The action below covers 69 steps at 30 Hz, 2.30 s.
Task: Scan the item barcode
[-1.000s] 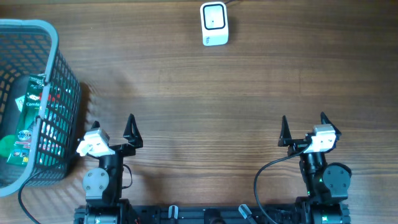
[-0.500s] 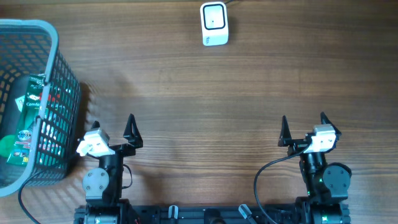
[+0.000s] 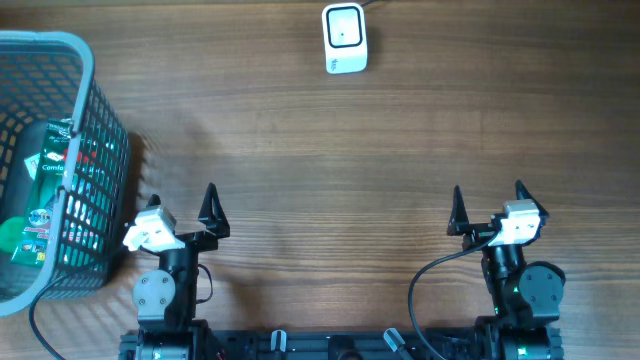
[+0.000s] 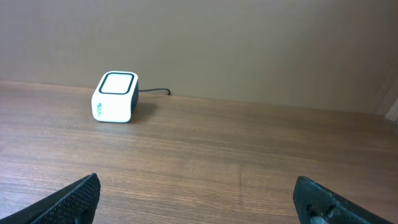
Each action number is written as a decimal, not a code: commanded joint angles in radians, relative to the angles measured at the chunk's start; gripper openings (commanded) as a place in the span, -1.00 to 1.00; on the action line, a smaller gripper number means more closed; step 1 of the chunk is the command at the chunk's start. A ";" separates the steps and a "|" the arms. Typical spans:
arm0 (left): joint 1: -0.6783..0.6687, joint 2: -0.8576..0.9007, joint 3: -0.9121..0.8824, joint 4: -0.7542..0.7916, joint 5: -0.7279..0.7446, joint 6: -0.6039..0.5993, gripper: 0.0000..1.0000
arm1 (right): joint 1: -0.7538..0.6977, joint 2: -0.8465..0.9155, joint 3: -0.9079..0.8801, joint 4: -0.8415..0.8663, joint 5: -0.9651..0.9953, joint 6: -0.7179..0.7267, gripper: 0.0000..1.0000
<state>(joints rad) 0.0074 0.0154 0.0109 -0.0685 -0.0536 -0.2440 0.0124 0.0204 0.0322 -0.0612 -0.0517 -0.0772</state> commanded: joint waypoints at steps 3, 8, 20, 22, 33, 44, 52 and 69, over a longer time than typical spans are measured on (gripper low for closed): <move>-0.003 -0.009 -0.005 0.000 0.012 0.021 1.00 | 0.000 -0.004 0.000 0.005 -0.009 -0.009 1.00; -0.003 -0.009 -0.005 0.003 0.011 0.021 1.00 | 0.000 -0.004 0.000 0.005 -0.009 -0.009 0.99; -0.003 0.166 0.307 -0.188 0.229 0.066 1.00 | 0.000 -0.004 0.000 0.005 -0.009 -0.009 1.00; -0.003 0.282 0.441 -0.198 0.241 0.084 1.00 | 0.000 -0.004 0.000 0.005 -0.009 -0.009 1.00; -0.003 1.052 1.808 -1.189 0.166 0.422 1.00 | 0.000 -0.003 0.000 0.005 -0.009 -0.009 1.00; 0.312 1.039 1.858 -1.192 -0.644 0.124 1.00 | 0.000 -0.004 0.000 0.005 -0.009 -0.009 0.99; 0.891 1.317 1.857 -1.194 0.153 0.224 1.00 | 0.000 -0.004 0.000 0.005 -0.009 -0.009 0.99; 0.950 1.959 1.854 -1.282 0.446 0.716 1.00 | 0.000 -0.004 0.000 0.005 -0.009 -0.009 0.99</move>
<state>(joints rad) 0.9512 1.9167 1.8618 -1.3682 0.3985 0.4408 0.0124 0.0223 0.0322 -0.0612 -0.0517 -0.0772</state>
